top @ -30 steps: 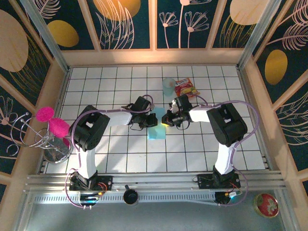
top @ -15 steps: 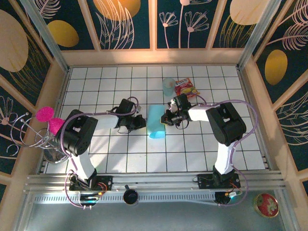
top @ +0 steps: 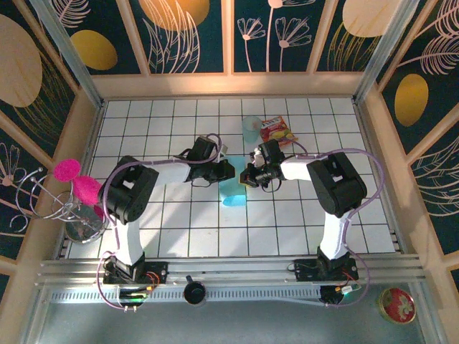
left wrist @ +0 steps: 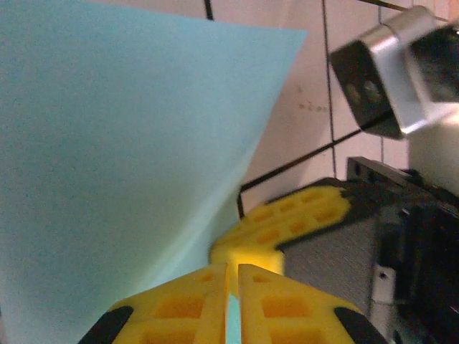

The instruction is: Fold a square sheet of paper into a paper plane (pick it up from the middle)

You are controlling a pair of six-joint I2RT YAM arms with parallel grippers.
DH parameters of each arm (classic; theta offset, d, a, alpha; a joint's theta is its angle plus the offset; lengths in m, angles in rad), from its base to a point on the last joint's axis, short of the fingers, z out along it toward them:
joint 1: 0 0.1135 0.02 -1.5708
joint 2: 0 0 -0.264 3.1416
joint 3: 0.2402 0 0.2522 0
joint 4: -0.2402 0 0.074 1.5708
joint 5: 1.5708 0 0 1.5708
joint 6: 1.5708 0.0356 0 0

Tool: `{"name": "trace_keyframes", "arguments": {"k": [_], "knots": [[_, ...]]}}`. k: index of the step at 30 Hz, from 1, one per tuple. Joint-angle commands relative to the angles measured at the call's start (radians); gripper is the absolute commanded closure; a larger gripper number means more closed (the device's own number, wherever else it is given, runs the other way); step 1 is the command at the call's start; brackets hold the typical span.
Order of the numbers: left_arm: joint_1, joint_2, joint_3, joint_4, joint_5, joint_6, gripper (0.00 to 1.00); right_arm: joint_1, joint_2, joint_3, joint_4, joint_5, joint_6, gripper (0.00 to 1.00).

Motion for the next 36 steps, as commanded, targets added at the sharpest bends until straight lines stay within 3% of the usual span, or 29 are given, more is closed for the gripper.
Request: {"name": "trace_keyframes", "arguments": {"k": [1, 9, 17, 21, 30, 36], "knots": [[0.009, 0.056, 0.014, -0.003, 0.011, 0.001, 0.88, -0.013, 0.116, -0.060, -0.163, 0.291, -0.039, 0.95], [0.098, 0.067, -0.069, 0.004, -0.033, 0.025, 0.88, -0.024, 0.125, -0.073, -0.172, 0.315, -0.050, 0.95], [0.214, -0.018, -0.107, -0.056, -0.053, 0.083, 0.87, -0.033, 0.116, -0.070, -0.174, 0.320, -0.056, 0.95], [0.205, -0.060, -0.103, -0.037, -0.011, 0.054, 0.87, -0.033, 0.114, -0.068, -0.173, 0.315, -0.056, 0.95], [0.065, -0.021, -0.006, 0.058, 0.047, -0.029, 0.86, -0.033, 0.124, -0.066, -0.169, 0.309, -0.049, 0.95], [0.064, 0.060, 0.048, -0.016, -0.023, 0.000, 0.87, -0.033, 0.126, -0.062, -0.175, 0.315, -0.053, 0.95]]}}
